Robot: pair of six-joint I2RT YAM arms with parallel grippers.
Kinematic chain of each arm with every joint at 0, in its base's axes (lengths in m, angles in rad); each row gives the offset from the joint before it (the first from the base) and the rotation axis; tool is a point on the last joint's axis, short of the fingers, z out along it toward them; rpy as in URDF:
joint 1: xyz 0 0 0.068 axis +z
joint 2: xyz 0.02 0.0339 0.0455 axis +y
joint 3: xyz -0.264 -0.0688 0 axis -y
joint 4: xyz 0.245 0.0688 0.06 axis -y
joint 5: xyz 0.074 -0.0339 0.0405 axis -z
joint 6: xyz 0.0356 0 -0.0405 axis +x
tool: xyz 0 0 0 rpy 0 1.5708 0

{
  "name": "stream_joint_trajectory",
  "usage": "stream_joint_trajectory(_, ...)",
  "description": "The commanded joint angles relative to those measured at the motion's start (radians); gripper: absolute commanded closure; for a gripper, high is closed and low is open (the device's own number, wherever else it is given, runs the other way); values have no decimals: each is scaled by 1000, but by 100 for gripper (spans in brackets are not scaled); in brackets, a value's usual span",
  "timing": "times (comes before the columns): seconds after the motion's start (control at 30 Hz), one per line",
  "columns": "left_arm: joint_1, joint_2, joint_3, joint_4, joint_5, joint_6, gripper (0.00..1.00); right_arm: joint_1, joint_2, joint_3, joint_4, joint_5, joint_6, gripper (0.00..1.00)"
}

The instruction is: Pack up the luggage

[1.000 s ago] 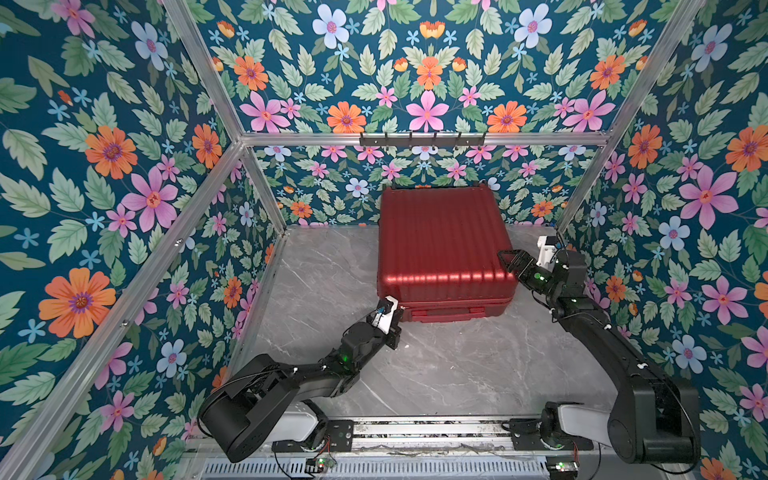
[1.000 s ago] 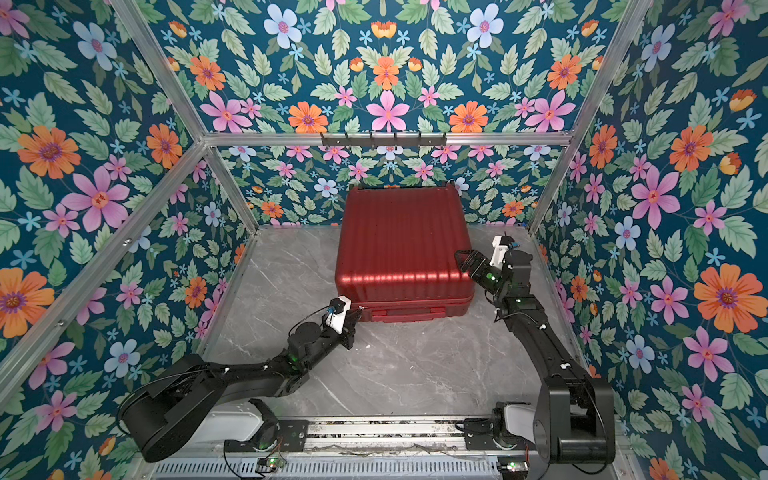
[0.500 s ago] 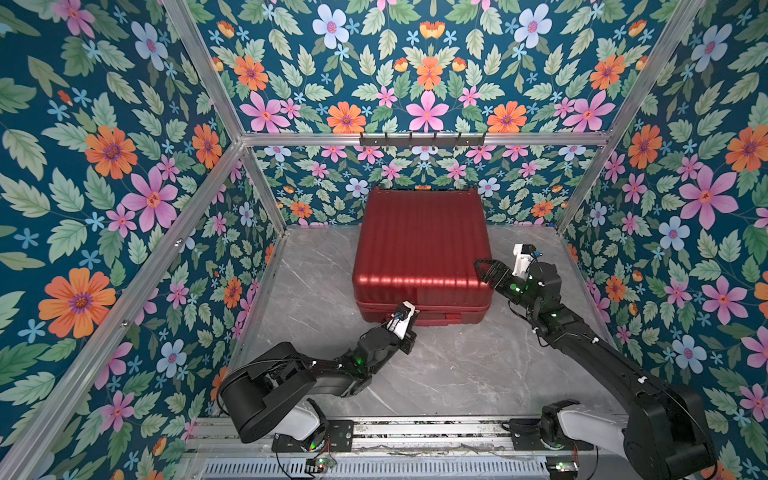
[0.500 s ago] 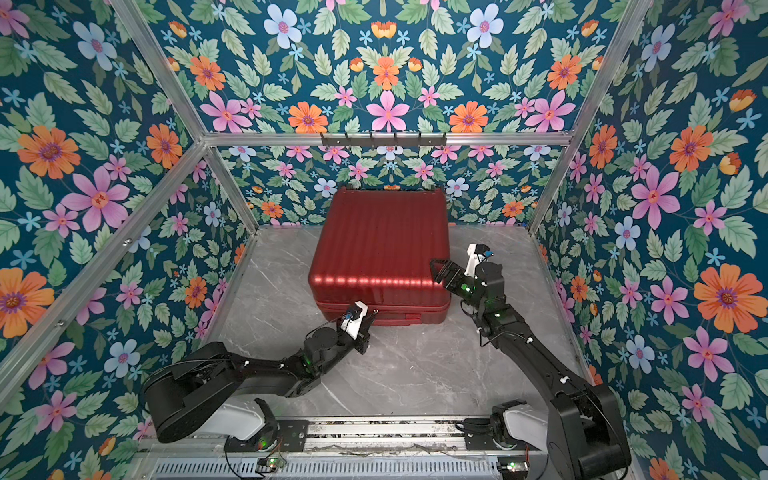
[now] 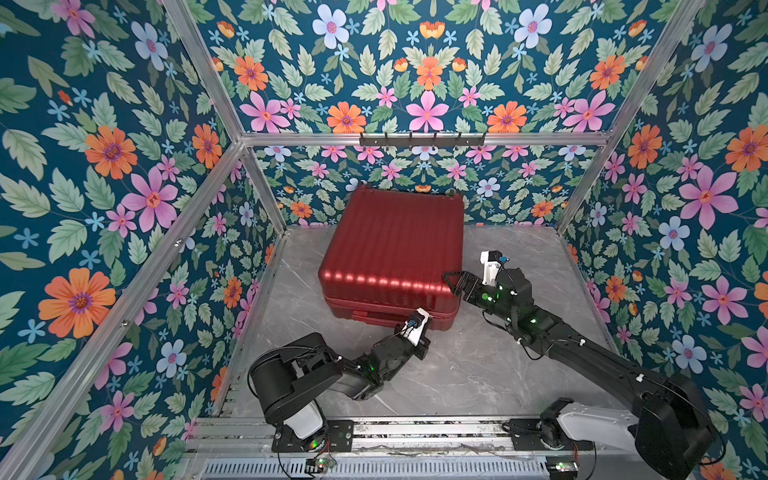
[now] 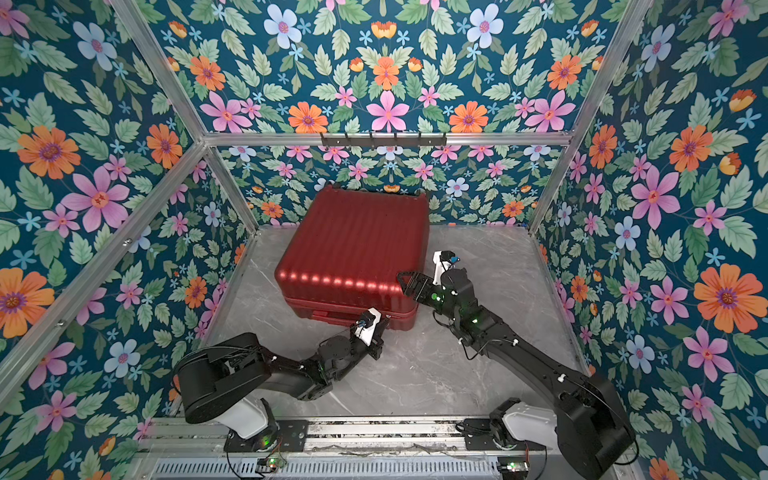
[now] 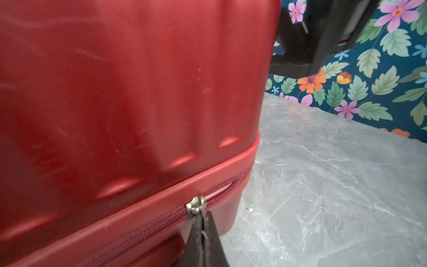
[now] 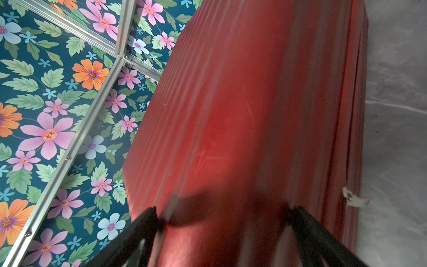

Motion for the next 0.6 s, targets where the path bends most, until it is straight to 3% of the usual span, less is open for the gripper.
stream_joint_trajectory(0.0,-5,-4,1,115,32,3,100,-58,-48,0,-121,-26,-36,9)
stream_joint_trajectory(0.2,-11,-4,-2,114,22,4,100,-211,-109,-39,-248,-78,-91,26)
stream_joint_trajectory(0.37,-19,7,6,113,8,11,100,-220,22,56,-350,-151,-188,41)
stream_joint_trajectory(0.57,-38,24,36,106,-5,21,100,-219,154,100,-320,-240,-185,46)
